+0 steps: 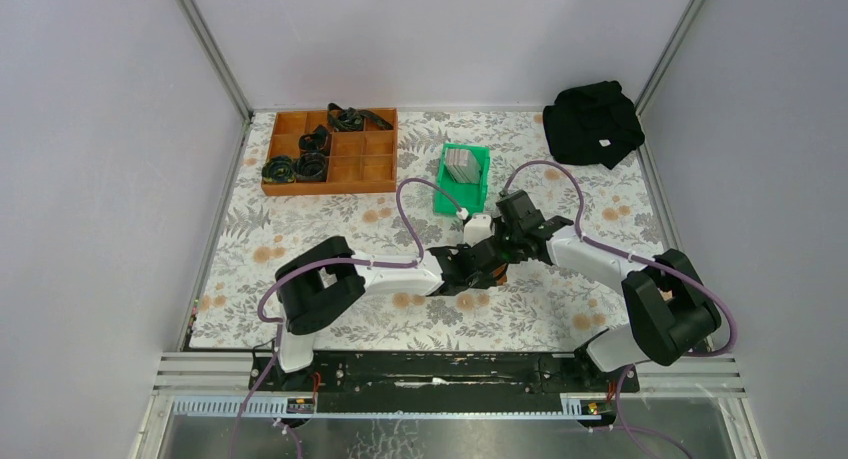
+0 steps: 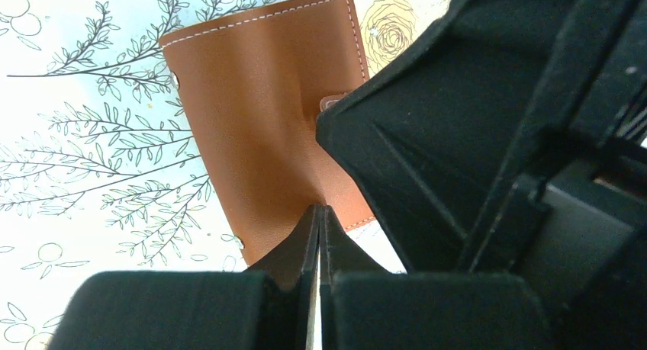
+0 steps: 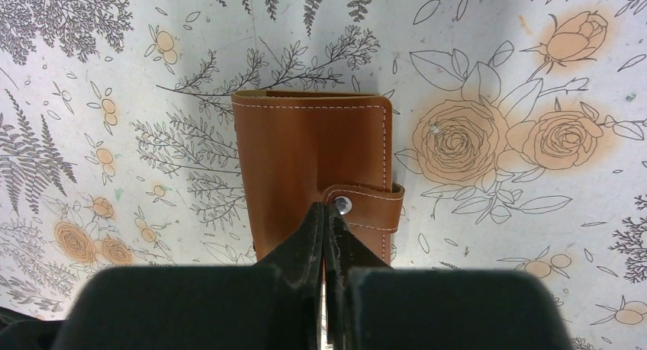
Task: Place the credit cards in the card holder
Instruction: Close the card holder at the center of the board.
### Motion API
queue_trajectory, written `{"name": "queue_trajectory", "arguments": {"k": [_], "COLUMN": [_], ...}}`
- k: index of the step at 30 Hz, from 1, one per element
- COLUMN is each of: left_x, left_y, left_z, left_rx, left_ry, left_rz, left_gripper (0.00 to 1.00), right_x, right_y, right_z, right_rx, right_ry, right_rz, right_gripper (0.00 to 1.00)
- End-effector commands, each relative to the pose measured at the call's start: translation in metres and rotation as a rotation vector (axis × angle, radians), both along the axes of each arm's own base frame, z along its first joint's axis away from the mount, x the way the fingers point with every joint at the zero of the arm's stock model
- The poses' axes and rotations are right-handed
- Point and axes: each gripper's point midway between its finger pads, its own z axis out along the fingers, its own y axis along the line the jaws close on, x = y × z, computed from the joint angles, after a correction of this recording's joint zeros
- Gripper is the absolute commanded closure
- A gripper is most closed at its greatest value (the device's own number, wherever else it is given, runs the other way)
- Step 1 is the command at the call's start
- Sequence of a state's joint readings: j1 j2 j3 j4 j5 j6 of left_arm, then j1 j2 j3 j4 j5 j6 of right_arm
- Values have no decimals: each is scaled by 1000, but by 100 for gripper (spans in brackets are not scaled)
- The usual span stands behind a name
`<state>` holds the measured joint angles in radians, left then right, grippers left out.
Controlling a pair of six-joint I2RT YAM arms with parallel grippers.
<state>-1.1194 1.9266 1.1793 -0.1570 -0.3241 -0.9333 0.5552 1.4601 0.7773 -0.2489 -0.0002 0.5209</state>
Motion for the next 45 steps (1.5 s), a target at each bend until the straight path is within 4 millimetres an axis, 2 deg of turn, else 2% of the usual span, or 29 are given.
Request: {"name": "queue_trajectory", "arguments": {"k": [1, 45], "left_x": [-22, -17], "left_y": [40, 48], "left_z": [-50, -53], "left_rx": [186, 164], "left_ry": [97, 106], "left_rz": [-21, 26], "left_gripper": [100, 100], "right_x": [2, -5], "right_y": [22, 33], "right_z": [10, 29], "right_rx": [55, 96], "right_ry": [-13, -32], "right_rz": [50, 75], "right_gripper": [100, 100]}}
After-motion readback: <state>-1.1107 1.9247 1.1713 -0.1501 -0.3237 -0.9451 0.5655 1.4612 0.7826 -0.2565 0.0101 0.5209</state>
